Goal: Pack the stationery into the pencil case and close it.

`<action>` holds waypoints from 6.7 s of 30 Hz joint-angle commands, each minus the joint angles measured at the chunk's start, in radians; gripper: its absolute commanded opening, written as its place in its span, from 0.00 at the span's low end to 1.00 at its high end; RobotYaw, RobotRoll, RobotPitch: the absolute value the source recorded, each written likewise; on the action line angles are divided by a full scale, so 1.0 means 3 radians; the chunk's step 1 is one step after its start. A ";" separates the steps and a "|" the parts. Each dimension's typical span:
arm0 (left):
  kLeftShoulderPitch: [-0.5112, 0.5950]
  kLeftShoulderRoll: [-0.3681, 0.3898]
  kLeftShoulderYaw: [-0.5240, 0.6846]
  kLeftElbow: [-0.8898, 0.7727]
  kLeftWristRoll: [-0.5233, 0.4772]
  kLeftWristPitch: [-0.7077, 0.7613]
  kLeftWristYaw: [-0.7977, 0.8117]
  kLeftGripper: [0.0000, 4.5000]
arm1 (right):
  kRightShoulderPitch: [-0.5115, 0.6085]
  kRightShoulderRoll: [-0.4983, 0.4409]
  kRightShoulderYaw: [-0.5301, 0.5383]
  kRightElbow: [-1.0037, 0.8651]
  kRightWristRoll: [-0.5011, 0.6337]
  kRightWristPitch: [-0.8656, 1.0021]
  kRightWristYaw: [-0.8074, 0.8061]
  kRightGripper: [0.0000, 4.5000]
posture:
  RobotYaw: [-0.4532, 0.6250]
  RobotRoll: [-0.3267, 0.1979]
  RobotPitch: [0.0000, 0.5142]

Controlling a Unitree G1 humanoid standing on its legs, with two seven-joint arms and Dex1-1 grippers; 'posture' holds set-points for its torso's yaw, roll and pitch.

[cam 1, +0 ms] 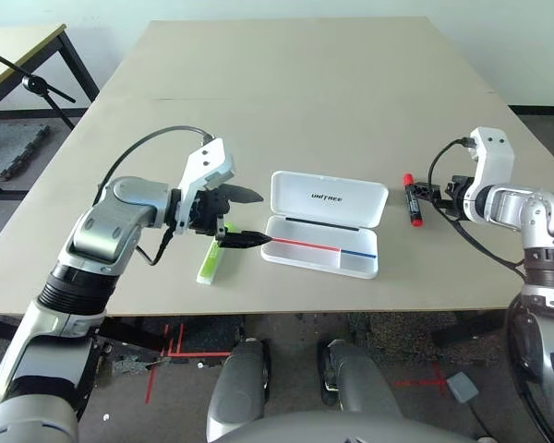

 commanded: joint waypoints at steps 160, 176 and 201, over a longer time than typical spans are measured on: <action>0.0920 0.0640 0.0032 -0.1196 -0.0385 0.1762 0.1632 0.24 | 0.0679 -0.1429 0.0225 0.0089 0.0242 -0.3084 0.3949 1.00 | 0.66 0.62 0.20; 0.0090 0.0563 -0.0732 -0.0537 0.0241 0.0091 0.0196 0.24 | 0.0697 -0.1455 0.0207 0.0116 0.0224 -0.3094 0.3948 1.00 | 0.63 0.62 0.19; -0.0630 -0.0336 -0.1283 0.0366 0.0940 -0.0460 -0.0382 0.24 | 0.0993 -0.1450 0.0042 -0.0265 0.0347 -0.2946 0.3695 1.00 | 0.57 0.62 0.18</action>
